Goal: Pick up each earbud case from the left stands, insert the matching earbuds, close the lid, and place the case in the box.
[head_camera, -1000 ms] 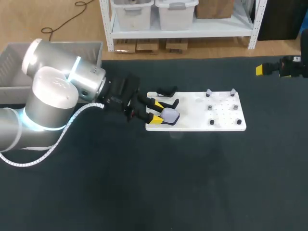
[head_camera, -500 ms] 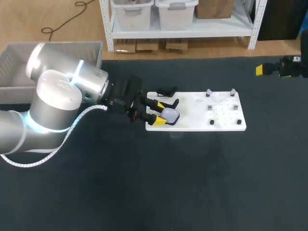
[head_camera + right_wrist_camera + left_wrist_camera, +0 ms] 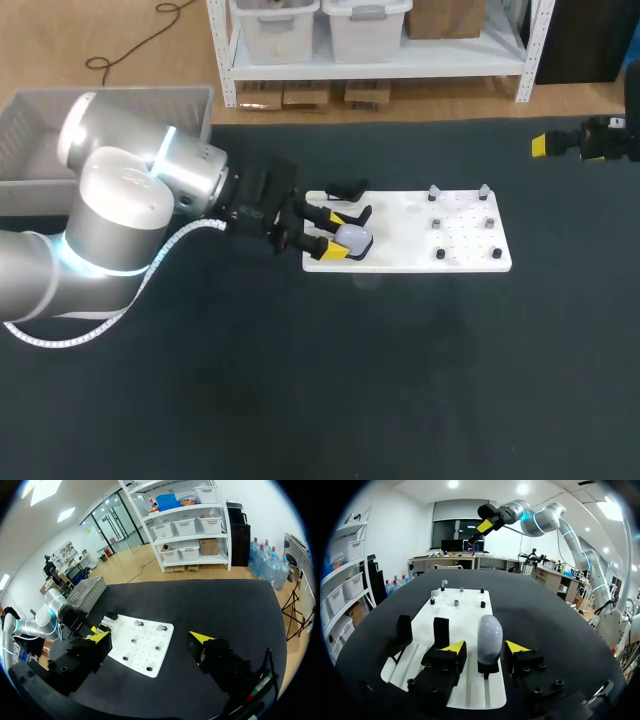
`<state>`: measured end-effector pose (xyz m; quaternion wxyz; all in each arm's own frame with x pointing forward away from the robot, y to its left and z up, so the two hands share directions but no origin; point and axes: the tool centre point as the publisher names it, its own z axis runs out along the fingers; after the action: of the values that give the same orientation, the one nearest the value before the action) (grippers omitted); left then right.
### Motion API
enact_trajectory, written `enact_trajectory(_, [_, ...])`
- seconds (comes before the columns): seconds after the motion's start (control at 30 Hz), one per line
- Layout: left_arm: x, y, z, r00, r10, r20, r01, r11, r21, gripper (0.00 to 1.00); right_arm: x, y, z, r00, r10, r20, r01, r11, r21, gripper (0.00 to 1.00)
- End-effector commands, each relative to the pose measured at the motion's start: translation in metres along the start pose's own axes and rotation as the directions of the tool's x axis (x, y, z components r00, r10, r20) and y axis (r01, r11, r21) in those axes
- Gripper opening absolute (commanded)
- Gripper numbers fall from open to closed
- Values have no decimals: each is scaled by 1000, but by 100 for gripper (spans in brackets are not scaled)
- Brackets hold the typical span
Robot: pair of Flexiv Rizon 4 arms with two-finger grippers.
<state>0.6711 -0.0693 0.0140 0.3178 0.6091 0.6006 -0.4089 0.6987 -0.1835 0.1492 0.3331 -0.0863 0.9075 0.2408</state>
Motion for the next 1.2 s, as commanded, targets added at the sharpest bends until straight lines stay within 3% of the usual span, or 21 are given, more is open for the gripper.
enact_trajectory(0.03, [0,0,1,1000,3,6,-3,1000,-7,47,0,0,0,1000,0,-1,0,1000,-1,100])
enact_trajectory(0.17, [0,1,2,1000,6,7,-6,1000,-8,45,0,0,0,1000,0,-1,0,1000,-1,100])
enact_trajectory(0.3, [0,-1,3,1000,18,7,-18,1000,-2,35,0,0,0,1000,0,-1,0,1000,-1,100])
enact_trajectory(0.67, [-1,-1,4,1000,22,12,-22,1000,-3,36,0,0,0,1000,0,-1,0,1000,-1,100])
enact_trajectory(0.7, [-1,-1,4,1000,24,12,-24,1000,0,33,0,0,0,1000,0,-1,0,1000,-1,100])
enact_trajectory(0.77, [0,-2,5,999,36,12,-36,999,7,15,0,0,0,1000,0,-1,0,1000,-1,100])
enact_trajectory(0.8, [0,-3,5,999,44,10,-44,999,9,10,0,0,0,1000,0,-1,0,1000,-1,100])
enact_trajectory(0.9, [0,-6,6,999,49,11,-49,999,12,10,0,0,0,1000,0,-1,0,1000,-1,100])
enact_trajectory(0.97, [0,-7,7,999,51,14,-52,999,11,0,0,0,0,1000,0,-1,0,1000,-1,100])
enact_trajectory(1.2, [-5,-4,-1,998,53,34,-53,998,-19,0,0,0,0,1000,0,-1,0,1000,-1,100])
